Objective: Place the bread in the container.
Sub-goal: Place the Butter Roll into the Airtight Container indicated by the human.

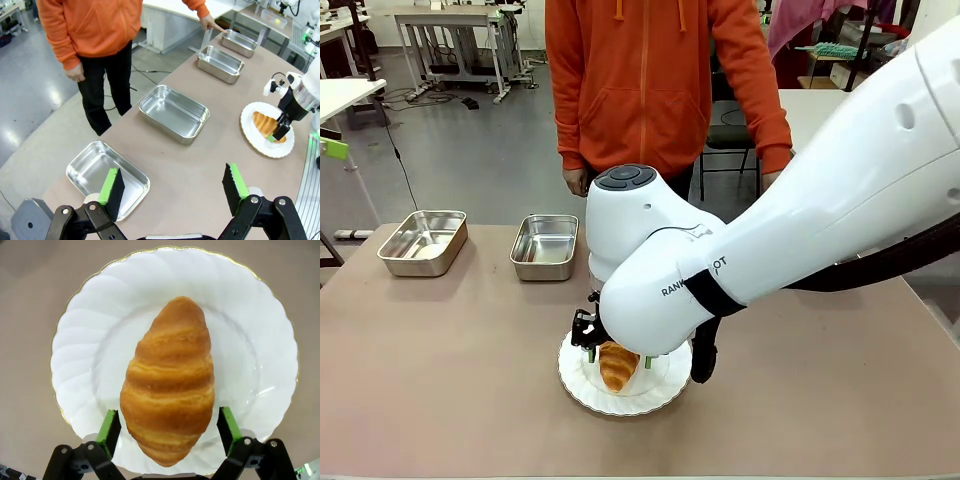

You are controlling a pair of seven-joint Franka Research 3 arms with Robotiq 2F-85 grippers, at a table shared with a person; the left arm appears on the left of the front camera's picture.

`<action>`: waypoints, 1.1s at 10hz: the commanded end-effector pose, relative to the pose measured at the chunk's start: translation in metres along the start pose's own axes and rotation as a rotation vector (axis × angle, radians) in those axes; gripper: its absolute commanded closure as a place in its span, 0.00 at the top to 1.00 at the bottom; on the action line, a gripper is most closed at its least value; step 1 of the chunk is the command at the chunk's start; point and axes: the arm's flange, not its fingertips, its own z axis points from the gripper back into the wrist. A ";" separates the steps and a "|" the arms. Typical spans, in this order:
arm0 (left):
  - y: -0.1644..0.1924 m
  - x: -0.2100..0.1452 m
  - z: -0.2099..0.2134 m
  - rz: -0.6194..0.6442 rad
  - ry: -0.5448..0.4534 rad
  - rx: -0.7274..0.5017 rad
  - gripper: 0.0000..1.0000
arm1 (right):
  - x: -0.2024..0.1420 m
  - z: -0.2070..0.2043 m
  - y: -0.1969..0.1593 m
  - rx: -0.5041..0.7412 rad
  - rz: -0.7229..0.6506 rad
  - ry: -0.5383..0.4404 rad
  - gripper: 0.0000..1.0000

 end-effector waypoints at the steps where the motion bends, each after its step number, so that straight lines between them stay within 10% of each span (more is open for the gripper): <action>1: -0.001 0.001 0.001 -0.015 -0.010 -0.004 1.00 | 0.002 -0.003 0.011 -0.004 -0.026 -0.034 0.80; 3: -0.001 0.001 0.001 -0.015 -0.010 -0.004 1.00 | 0.003 -0.002 0.010 -0.020 -0.031 -0.027 0.60; 4: -0.001 0.001 0.001 -0.015 -0.010 -0.004 1.00 | 0.003 -0.002 0.009 -0.024 -0.028 -0.028 0.76; 5: -0.001 0.001 0.001 -0.015 -0.010 -0.004 1.00 | 0.003 -0.002 0.009 -0.032 -0.015 -0.030 0.41; 6: -0.001 0.001 0.001 -0.015 -0.010 -0.004 1.00 | 0.003 -0.001 0.009 -0.024 -0.030 -0.035 0.56; 11: -0.001 0.001 0.001 -0.015 -0.010 -0.004 1.00 | -0.001 0.001 0.006 -0.022 0.028 0.008 0.57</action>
